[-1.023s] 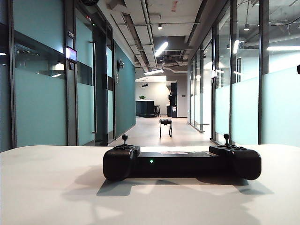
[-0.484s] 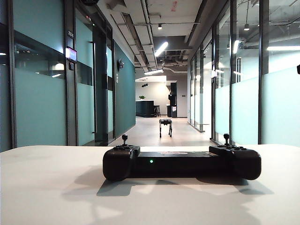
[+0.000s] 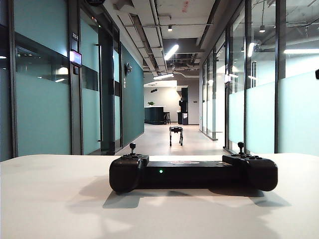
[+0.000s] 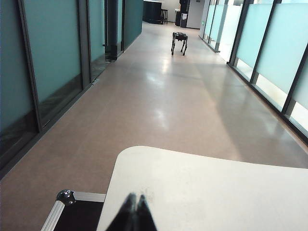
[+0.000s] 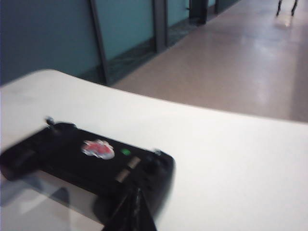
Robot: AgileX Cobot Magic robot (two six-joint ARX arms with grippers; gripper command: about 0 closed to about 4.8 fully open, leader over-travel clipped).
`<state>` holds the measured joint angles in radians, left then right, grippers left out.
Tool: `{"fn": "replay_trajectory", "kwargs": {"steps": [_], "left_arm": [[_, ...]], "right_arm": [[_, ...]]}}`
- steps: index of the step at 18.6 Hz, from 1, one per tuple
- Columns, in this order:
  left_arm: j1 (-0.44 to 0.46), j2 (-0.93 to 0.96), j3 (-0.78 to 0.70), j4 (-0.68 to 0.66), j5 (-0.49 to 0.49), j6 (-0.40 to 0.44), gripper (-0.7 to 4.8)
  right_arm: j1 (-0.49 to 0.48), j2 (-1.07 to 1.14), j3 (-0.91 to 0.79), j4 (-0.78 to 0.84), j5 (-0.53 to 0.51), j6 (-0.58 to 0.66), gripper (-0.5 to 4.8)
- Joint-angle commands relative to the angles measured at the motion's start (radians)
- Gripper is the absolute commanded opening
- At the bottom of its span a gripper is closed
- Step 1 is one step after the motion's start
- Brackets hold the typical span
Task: Push the left joystick on the remote control sitting on the white table forward to make the robot dog walk in a straight line until it approaches the door.
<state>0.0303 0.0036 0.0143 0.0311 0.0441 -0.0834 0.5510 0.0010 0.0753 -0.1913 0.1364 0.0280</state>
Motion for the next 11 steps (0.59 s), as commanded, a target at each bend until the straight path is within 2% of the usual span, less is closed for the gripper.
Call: {"fn": "replay_trajectory", "kwargs": {"steps": [1, 6, 9, 11], "left_arm": [[0.000, 0.000, 0.002, 0.008, 0.004, -0.003, -0.05], [0.000, 0.000, 0.002, 0.008, 0.005, -0.003, -0.05], [0.000, 0.000, 0.002, 0.008, 0.004, -0.003, -0.05], [0.000, 0.000, 0.002, 0.008, 0.005, -0.003, -0.05]], "right_arm": [[-0.134, -0.003, -0.058, 0.114, 0.015, -0.003, -0.04], [-0.354, -0.003, -0.075, 0.231, 0.004, -0.003, -0.04], [-0.469, -0.003, -0.075, 0.226, -0.129, -0.003, -0.04], [-0.516, -0.003, -0.075, 0.222, -0.159, -0.003, -0.04]]}}
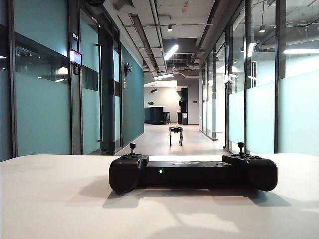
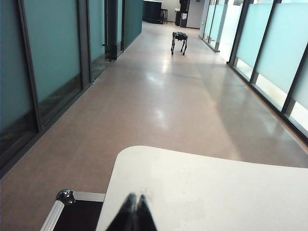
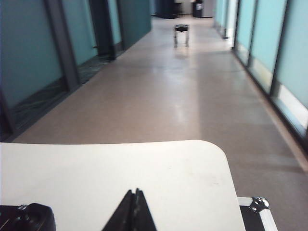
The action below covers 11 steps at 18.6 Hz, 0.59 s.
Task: Push the left joystick on the remote control sitting on the white table forward to make the robot dog walk in a straight line until it approaches the door.
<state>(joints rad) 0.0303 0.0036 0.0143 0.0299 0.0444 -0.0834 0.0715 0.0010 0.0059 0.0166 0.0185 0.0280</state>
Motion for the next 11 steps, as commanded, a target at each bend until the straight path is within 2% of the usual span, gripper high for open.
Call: {"fn": "replay_trajectory", "kwargs": {"steps": [1, 6, 11], "left_arm": [[0.000, 0.000, 0.002, 0.009, 0.004, -0.003, -0.05], [0.000, 0.000, 0.002, 0.009, 0.004, -0.003, -0.05], [0.000, 0.000, 0.002, 0.009, 0.004, -0.003, -0.05]], "right_arm": [[-0.047, -0.003, -0.005, 0.014, -0.040, -0.003, -0.04], [-0.047, -0.003, -0.005, 0.013, -0.034, -0.003, -0.04], [-0.047, -0.003, -0.005, 0.011, 0.058, -0.003, -0.04]]}}
